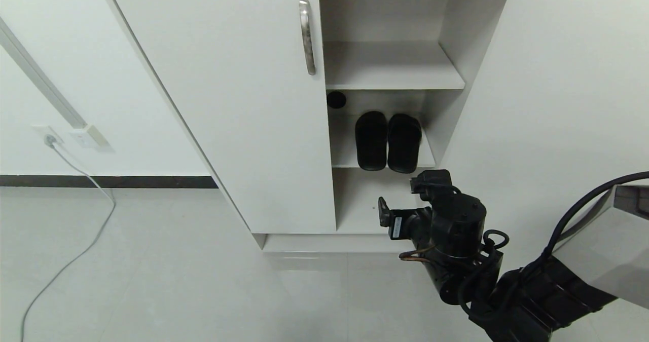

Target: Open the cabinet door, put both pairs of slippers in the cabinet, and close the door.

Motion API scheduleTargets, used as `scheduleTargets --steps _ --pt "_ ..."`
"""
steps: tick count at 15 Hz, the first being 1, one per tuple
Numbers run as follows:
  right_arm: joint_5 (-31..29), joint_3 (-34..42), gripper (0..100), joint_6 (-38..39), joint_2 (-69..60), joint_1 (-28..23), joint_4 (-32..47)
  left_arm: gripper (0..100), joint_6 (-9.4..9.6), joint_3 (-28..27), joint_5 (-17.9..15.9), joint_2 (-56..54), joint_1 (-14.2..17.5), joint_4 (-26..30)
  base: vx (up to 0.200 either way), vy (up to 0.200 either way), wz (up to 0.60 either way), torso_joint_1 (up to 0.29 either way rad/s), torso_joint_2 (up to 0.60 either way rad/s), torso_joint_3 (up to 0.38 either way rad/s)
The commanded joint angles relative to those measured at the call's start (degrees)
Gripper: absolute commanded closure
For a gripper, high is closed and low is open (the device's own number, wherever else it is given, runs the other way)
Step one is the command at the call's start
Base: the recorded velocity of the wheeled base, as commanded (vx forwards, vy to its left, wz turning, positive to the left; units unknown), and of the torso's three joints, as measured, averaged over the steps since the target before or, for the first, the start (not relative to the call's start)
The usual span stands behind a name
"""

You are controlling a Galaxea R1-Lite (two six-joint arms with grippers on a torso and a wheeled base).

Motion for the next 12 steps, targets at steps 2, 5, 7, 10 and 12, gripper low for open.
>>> scheduleTargets --steps 2,5,7,10,12 --pt "0.0 0.4 0 0.0 -0.5 0.0 -0.2 100 0.0 0.0 0.0 0.1 0.0 0.0 0.0 0.0 0.0 0.005 0.0 0.178" --pt "0.0 0.4 0 -0.6 -1.5 -0.4 0.1 100 -0.09 0.0 0.1 0.1 0.0 0.0 0.0 0.0 0.0 0.004 0.0 0.201" --pt "0.1 1.2 0 -0.7 -0.8 -0.4 0.1 100 -0.18 0.0 0.1 0.1 0.0 0.0 0.0 0.0 0.0 0.002 0.0 0.188" --pt "1.9 3.3 0 -0.6 -0.6 0.1 0.0 100 -0.27 0.0 0.1 0.1 0.0 0.0 0.0 0.0 0.0 0.004 0.0 0.204" --pt "3.1 4.5 0 -0.5 -0.6 0.7 -0.1 100 -0.18 0.0 0.1 0.1 0.0 0.0 0.0 0.0 0.0 -0.002 0.0 0.203"
